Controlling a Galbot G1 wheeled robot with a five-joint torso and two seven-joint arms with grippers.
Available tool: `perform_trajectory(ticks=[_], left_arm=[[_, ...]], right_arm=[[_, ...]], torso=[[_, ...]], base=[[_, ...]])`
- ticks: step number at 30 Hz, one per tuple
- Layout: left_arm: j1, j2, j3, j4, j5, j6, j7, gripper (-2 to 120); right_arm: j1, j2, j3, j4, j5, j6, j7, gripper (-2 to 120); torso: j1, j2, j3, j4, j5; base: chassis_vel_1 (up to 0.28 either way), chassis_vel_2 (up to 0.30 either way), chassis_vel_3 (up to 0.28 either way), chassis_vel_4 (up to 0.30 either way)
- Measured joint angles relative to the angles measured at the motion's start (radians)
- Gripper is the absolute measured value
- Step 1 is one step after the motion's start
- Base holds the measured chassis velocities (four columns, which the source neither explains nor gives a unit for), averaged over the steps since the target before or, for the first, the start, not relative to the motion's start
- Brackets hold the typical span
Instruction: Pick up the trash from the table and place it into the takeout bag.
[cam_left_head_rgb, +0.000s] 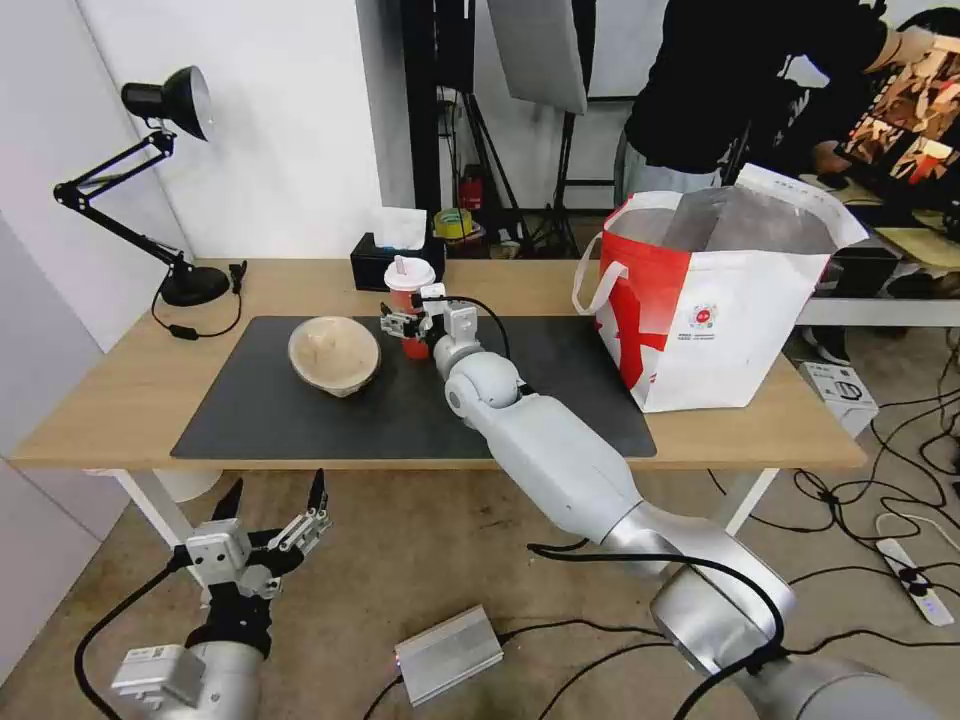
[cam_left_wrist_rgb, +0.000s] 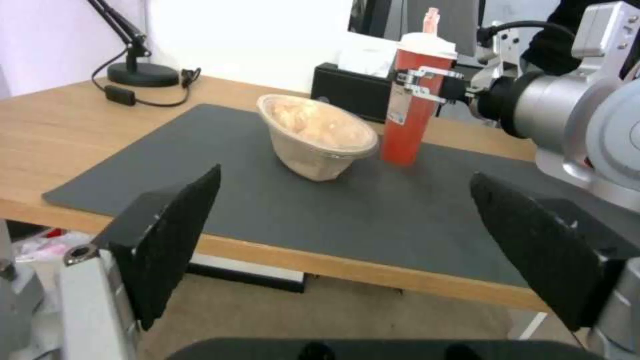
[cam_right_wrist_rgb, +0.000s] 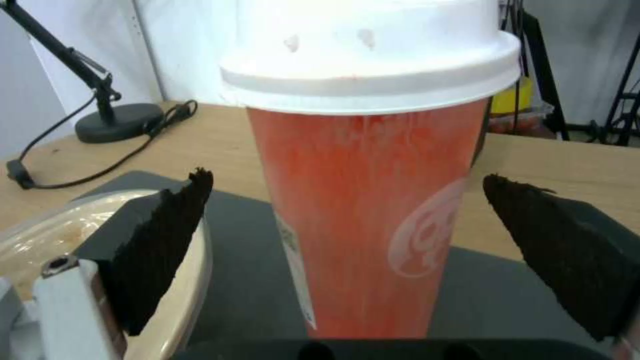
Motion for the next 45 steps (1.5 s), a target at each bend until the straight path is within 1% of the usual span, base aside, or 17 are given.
perform_trajectory(ticks=[8,13,34,45], left_arm=[[-0.002,0.004,0.003,0.002,0.0,0.0,0.002,100],[-0.004,0.013,0.008,0.005,-0.001,0.0,0.003,100],[-0.011,0.018,0.023,0.013,-0.001,0.0,0.005,100],[-0.019,0.033,0.031,0.019,-0.001,0.001,0.006,100]], right_arm=[[0.01,0.0,0.008,-0.027,0.0,0.005,-0.018,100],[0.019,0.0,0.016,-0.058,0.004,0.023,-0.063,100],[0.036,0.001,0.02,-0.102,0.021,0.036,-0.123,100],[0.042,0.002,0.029,-0.148,0.032,0.046,-0.164,100]], torso=[[0.0,0.0,0.0,0.0,0.0001],[0.0,0.0,0.0,0.0,0.0001],[0.0,0.0,0.0,0.0,0.0001],[0.0,0.0,0.0,0.0,0.0001]], base=[[0.0,0.0,0.0,0.0],[0.0,0.0,0.0,0.0],[0.0,0.0,0.0,0.0],[0.0,0.0,0.0,0.0]])
